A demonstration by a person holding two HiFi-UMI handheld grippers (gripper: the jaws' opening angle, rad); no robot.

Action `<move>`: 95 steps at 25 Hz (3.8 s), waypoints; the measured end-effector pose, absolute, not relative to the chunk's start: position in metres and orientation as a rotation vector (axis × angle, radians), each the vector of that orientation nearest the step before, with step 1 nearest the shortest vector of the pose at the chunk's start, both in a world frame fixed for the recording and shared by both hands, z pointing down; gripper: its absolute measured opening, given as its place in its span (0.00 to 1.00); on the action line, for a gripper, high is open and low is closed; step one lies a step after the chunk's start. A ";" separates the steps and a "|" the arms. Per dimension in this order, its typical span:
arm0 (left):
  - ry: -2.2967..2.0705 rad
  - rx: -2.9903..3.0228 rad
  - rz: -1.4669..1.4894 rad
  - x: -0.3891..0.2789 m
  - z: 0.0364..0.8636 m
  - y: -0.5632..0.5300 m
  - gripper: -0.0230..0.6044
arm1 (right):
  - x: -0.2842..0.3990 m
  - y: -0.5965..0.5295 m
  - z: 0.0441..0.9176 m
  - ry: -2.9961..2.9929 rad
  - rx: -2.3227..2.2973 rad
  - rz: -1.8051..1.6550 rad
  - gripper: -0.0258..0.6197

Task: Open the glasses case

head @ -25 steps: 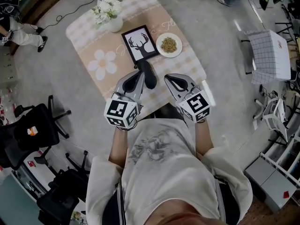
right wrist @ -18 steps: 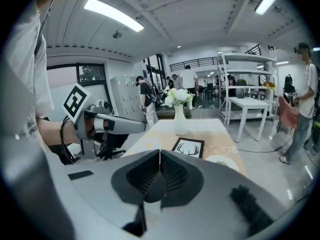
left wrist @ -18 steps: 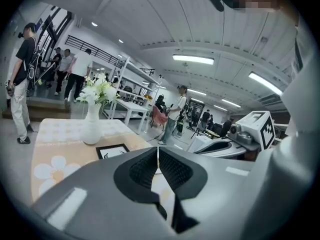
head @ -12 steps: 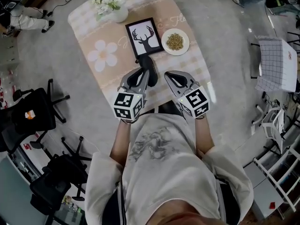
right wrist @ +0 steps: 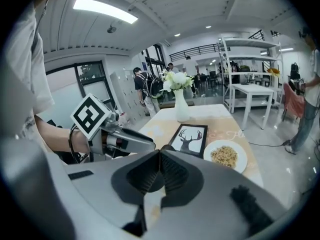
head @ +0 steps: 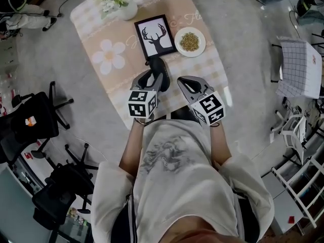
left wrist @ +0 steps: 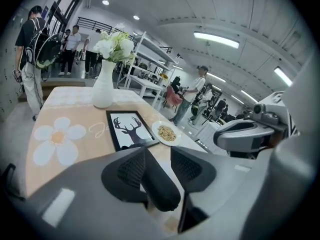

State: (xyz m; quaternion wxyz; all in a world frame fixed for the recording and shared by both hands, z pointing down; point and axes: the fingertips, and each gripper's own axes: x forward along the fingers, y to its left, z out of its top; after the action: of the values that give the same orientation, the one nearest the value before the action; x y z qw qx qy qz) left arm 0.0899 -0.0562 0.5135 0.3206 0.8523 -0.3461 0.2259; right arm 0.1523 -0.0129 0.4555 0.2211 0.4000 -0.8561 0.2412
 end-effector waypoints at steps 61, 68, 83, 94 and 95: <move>-1.150 2.097 0.706 0.002 0.577 -0.044 0.39 | 0.058 -0.028 0.558 -2.420 0.726 0.943 0.34; -1.158 2.091 0.636 -0.004 0.569 -0.038 0.39 | 0.039 -0.023 0.549 -2.449 0.646 0.905 0.34; -1.171 2.125 0.619 -0.006 0.560 -0.064 0.39 | 0.015 -0.013 0.541 -2.498 0.556 0.827 0.34; -1.102 2.129 0.615 -0.003 0.566 -0.067 0.42 | 0.026 0.006 0.536 -2.444 0.543 0.650 0.34; -1.104 2.129 0.614 -0.003 0.566 -0.066 0.42 | 0.028 0.011 0.537 -2.429 0.536 0.620 0.34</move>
State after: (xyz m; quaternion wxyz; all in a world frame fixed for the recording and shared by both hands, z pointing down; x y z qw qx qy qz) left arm -0.0031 -0.0665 0.5658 0.3267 0.8128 -0.4215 0.2345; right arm 0.0276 0.0110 0.5366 0.2849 0.2005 -0.9082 0.2320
